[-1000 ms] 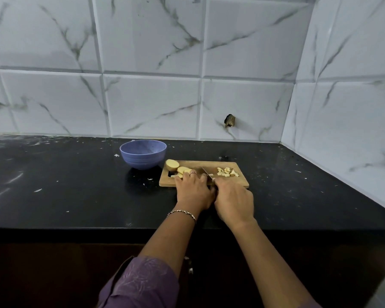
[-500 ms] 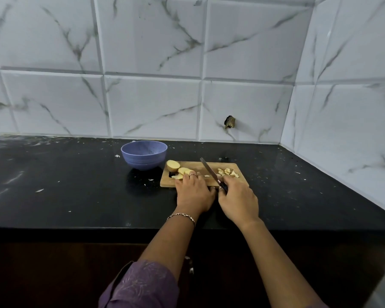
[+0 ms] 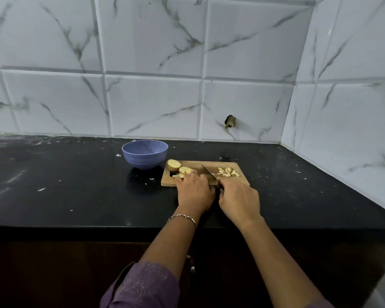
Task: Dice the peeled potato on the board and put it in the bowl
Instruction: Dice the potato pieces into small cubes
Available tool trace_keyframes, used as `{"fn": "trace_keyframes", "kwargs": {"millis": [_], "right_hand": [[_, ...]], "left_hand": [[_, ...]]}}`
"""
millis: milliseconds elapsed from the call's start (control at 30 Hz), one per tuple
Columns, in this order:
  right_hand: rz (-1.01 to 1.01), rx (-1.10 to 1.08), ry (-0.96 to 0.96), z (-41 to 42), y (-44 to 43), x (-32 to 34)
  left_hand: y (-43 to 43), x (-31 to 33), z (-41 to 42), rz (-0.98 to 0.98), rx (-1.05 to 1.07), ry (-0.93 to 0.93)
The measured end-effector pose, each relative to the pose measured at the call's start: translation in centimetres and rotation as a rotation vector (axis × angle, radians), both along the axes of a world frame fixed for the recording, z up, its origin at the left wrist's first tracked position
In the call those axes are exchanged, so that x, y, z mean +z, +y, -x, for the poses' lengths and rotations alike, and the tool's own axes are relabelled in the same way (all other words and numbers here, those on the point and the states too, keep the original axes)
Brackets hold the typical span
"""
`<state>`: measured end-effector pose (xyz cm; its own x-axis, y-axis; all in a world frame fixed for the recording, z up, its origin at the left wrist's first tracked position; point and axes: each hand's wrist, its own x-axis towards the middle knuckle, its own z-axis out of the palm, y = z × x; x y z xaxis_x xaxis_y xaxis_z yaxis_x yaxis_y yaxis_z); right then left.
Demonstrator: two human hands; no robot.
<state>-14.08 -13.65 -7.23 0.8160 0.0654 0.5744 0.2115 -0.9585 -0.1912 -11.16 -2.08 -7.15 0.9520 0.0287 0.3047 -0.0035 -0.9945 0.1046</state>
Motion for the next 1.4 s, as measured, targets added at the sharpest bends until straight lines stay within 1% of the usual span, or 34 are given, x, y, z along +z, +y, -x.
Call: {"fn": "trace_keyframes", "kwargs": {"millis": [167,433,600,667,733,800,867,933,967,1067,1200,1300,1400], "right_hand": [[0.061,-0.076,0.006,-1.0,-1.1,0.2],[0.024,-0.116,0.034,-2.0,-1.9,0.0],[0.051,-0.134,0.046,-2.1,-1.8,0.2],[-0.010,-0.119,0.023,-2.1,-1.6,0.2],[-0.125,-0.085,0.027,-2.0,-1.0,0.2],[-0.255,-0.047,0.095,-1.9,-0.1,0.4],[-0.388,-0.021,0.197,-2.0,0.6,0.7],[-0.473,-0.009,0.261,-2.4,0.8,0.8],[-0.497,-0.009,0.273,-2.6,0.9,0.8],[-0.514,-0.022,0.284,-3.0,0.7,0.6],[-0.504,-0.030,0.281,-3.3,0.8,0.6],[-0.481,-0.039,0.281,-3.4,0.8,0.5],[-0.478,-0.044,0.282,-3.4,0.8,0.5]], "left_hand": [[-0.1,0.2,0.1,-0.018,0.016,-0.012],[-0.1,0.2,0.0,-0.014,0.012,-0.024],[-0.1,0.2,0.1,-0.011,0.004,-0.025],[-0.1,0.3,0.2,-0.002,0.001,-0.027],[0.0,0.3,0.3,0.009,-0.001,-0.026],[0.2,0.3,0.3,0.096,-0.004,-0.037],[0.7,0.4,0.3,0.317,0.026,-0.086],[1.6,0.7,0.2,0.505,0.122,-0.165],[2.3,0.8,0.1,0.533,0.174,-0.200],[4.4,1.0,-0.5,0.456,0.243,-0.210],[6.1,1.6,-1.7,0.367,0.134,-0.079],[6.3,2.1,-2.6,0.225,0.055,-0.012],[5.9,2.6,-3.4,0.122,0.025,0.061]]}}
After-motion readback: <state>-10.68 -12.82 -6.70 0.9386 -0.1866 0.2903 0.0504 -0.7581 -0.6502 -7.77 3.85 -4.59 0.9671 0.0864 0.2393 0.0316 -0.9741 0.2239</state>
